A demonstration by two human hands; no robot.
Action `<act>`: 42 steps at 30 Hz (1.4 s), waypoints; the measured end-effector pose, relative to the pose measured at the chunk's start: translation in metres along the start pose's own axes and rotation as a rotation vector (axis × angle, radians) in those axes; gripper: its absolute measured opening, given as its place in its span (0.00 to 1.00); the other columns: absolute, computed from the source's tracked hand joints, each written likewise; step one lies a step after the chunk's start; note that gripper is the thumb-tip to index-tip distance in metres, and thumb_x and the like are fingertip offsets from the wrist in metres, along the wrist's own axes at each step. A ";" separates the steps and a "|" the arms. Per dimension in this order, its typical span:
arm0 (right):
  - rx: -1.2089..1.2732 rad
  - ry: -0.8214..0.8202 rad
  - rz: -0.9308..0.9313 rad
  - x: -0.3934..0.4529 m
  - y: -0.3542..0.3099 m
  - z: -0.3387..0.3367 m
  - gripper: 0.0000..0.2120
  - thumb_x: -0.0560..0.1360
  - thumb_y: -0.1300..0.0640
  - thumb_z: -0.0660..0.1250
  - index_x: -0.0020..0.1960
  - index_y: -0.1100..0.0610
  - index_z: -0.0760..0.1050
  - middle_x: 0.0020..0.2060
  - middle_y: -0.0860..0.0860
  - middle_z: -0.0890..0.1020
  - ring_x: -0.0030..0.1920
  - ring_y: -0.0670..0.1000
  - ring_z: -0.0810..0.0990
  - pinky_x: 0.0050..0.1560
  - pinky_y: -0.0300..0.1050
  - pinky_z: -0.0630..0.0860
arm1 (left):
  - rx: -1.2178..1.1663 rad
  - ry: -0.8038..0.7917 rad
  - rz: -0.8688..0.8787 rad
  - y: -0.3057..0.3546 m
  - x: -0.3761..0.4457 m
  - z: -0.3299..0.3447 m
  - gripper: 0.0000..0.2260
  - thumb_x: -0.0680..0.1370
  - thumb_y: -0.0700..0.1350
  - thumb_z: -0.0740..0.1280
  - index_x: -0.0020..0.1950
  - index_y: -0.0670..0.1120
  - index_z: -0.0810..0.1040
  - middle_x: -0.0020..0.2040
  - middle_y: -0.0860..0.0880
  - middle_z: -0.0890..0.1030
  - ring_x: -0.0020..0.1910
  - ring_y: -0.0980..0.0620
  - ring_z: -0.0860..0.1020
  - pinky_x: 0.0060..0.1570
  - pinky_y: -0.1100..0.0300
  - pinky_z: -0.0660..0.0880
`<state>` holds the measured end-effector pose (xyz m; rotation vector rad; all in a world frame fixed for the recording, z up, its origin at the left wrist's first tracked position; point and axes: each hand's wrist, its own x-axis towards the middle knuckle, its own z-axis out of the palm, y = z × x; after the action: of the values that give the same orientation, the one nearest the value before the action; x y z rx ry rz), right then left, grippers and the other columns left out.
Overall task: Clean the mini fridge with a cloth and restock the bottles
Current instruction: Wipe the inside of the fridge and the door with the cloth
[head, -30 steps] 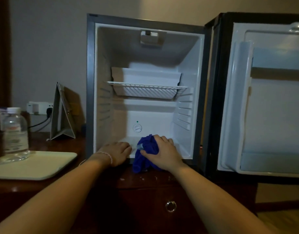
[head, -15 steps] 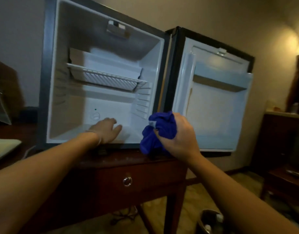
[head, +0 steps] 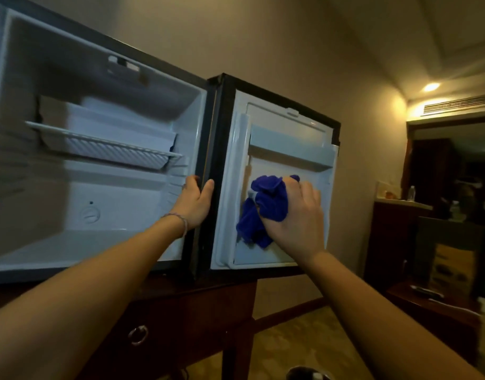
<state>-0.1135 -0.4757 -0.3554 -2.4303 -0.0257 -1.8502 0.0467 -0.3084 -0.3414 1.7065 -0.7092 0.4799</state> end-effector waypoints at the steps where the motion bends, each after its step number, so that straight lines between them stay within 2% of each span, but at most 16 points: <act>1: -0.031 0.000 -0.019 0.003 -0.002 0.004 0.28 0.69 0.39 0.69 0.64 0.49 0.67 0.55 0.50 0.72 0.53 0.52 0.71 0.52 0.54 0.75 | -0.035 -0.026 -0.018 0.001 0.000 0.001 0.24 0.84 0.57 0.55 0.73 0.41 0.63 0.66 0.40 0.73 0.65 0.42 0.72 0.61 0.55 0.67; 3: 0.001 -0.047 -0.033 0.007 -0.011 0.019 0.30 0.69 0.37 0.69 0.66 0.47 0.66 0.61 0.51 0.69 0.57 0.54 0.70 0.54 0.56 0.75 | -0.068 -0.066 -0.037 -0.002 0.002 0.008 0.24 0.84 0.57 0.51 0.73 0.43 0.65 0.67 0.41 0.73 0.67 0.43 0.71 0.61 0.57 0.65; 5: 0.050 -0.147 -0.033 0.007 -0.020 0.043 0.34 0.68 0.35 0.68 0.70 0.44 0.63 0.69 0.53 0.64 0.63 0.57 0.68 0.59 0.59 0.75 | -0.161 -0.085 -0.065 -0.011 0.002 0.015 0.27 0.83 0.61 0.49 0.75 0.45 0.64 0.70 0.41 0.71 0.69 0.43 0.70 0.67 0.54 0.64; 8: 0.201 -0.152 0.047 0.000 -0.019 0.073 0.40 0.68 0.37 0.73 0.74 0.39 0.58 0.75 0.50 0.59 0.71 0.56 0.65 0.67 0.58 0.71 | -0.330 -0.012 -0.055 -0.026 0.006 0.029 0.31 0.77 0.67 0.49 0.68 0.47 0.67 0.63 0.42 0.76 0.61 0.45 0.75 0.64 0.50 0.70; 10: 0.331 -0.092 0.125 -0.008 -0.013 0.083 0.40 0.67 0.40 0.76 0.73 0.39 0.61 0.70 0.44 0.67 0.67 0.48 0.71 0.66 0.50 0.73 | -0.362 0.044 -0.051 -0.033 0.007 0.038 0.22 0.80 0.64 0.49 0.61 0.48 0.68 0.55 0.46 0.76 0.54 0.49 0.75 0.56 0.56 0.69; 13: 0.479 -0.005 0.178 -0.022 -0.009 0.096 0.26 0.69 0.49 0.78 0.61 0.39 0.69 0.53 0.39 0.78 0.53 0.38 0.78 0.58 0.37 0.75 | -0.324 0.092 -0.064 -0.037 0.008 0.046 0.19 0.83 0.60 0.49 0.58 0.48 0.68 0.49 0.46 0.76 0.49 0.49 0.75 0.53 0.54 0.70; 15: 0.493 0.024 0.245 -0.031 -0.009 0.101 0.22 0.71 0.56 0.79 0.54 0.40 0.69 0.45 0.43 0.80 0.46 0.39 0.80 0.54 0.41 0.76 | -0.312 0.088 -0.045 -0.039 0.009 0.045 0.20 0.83 0.61 0.49 0.57 0.47 0.69 0.47 0.46 0.76 0.46 0.49 0.75 0.53 0.51 0.73; 17: 0.490 0.015 0.329 -0.032 -0.013 0.102 0.22 0.71 0.56 0.78 0.52 0.39 0.68 0.44 0.46 0.81 0.45 0.41 0.80 0.53 0.46 0.78 | -0.288 0.070 -0.029 -0.039 0.009 0.044 0.21 0.82 0.62 0.48 0.57 0.47 0.68 0.45 0.46 0.75 0.45 0.50 0.75 0.52 0.50 0.74; 20: 0.493 -0.023 0.447 -0.024 -0.020 0.098 0.27 0.67 0.50 0.79 0.57 0.38 0.66 0.51 0.46 0.80 0.49 0.43 0.80 0.56 0.47 0.79 | -0.254 0.075 -0.017 -0.039 0.007 0.043 0.22 0.82 0.62 0.48 0.57 0.46 0.69 0.44 0.45 0.76 0.44 0.48 0.76 0.48 0.50 0.74; 22: 0.455 -0.024 0.500 -0.015 -0.024 0.092 0.37 0.63 0.47 0.80 0.66 0.44 0.66 0.60 0.48 0.76 0.58 0.47 0.77 0.62 0.48 0.77 | -0.254 0.094 -0.013 -0.039 0.007 0.043 0.22 0.82 0.62 0.48 0.57 0.45 0.69 0.44 0.45 0.77 0.43 0.47 0.77 0.48 0.49 0.75; 24: 0.448 -0.014 0.496 -0.005 -0.026 0.085 0.47 0.62 0.44 0.81 0.74 0.48 0.61 0.67 0.50 0.69 0.65 0.50 0.73 0.62 0.46 0.75 | -0.244 0.102 -0.005 -0.040 0.008 0.044 0.22 0.83 0.62 0.49 0.57 0.45 0.69 0.44 0.45 0.77 0.43 0.47 0.78 0.49 0.46 0.77; 27: 0.432 0.017 0.477 0.013 -0.036 0.077 0.54 0.65 0.37 0.78 0.78 0.44 0.49 0.73 0.49 0.58 0.71 0.52 0.64 0.64 0.49 0.70 | -0.218 0.107 -0.003 -0.040 0.007 0.043 0.23 0.82 0.63 0.49 0.58 0.45 0.69 0.46 0.44 0.78 0.45 0.45 0.78 0.49 0.46 0.76; 32: 0.289 0.039 0.413 0.026 -0.048 0.081 0.41 0.74 0.33 0.67 0.77 0.33 0.45 0.76 0.45 0.49 0.73 0.56 0.62 0.59 0.51 0.71 | -0.208 0.122 -0.011 -0.039 0.005 0.042 0.21 0.82 0.62 0.51 0.55 0.45 0.69 0.46 0.44 0.79 0.44 0.43 0.78 0.43 0.51 0.74; 35: 0.138 0.081 0.297 0.018 -0.049 0.091 0.28 0.79 0.38 0.63 0.76 0.36 0.58 0.74 0.45 0.54 0.70 0.54 0.66 0.63 0.51 0.72 | -0.204 0.126 -0.008 -0.039 0.004 0.042 0.21 0.82 0.62 0.51 0.56 0.45 0.69 0.47 0.44 0.79 0.45 0.43 0.78 0.43 0.51 0.74; 37: 0.089 0.094 0.242 0.013 -0.049 0.094 0.22 0.79 0.38 0.62 0.71 0.40 0.67 0.71 0.47 0.58 0.65 0.54 0.71 0.60 0.54 0.78 | -0.206 0.129 -0.002 -0.041 0.005 0.043 0.21 0.81 0.63 0.51 0.56 0.46 0.69 0.48 0.44 0.79 0.45 0.44 0.78 0.44 0.51 0.74; 42: 0.042 0.009 0.219 -0.002 -0.038 0.095 0.27 0.75 0.38 0.68 0.71 0.40 0.64 0.66 0.47 0.60 0.59 0.54 0.75 0.52 0.51 0.80 | -0.223 0.131 0.001 -0.043 0.007 0.045 0.25 0.81 0.64 0.51 0.61 0.44 0.70 0.50 0.44 0.80 0.47 0.44 0.78 0.45 0.51 0.75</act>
<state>-0.0252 -0.4299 -0.3801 -2.2923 0.1926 -1.7475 0.0785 -0.3471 -0.3794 1.4523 -0.6442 0.4895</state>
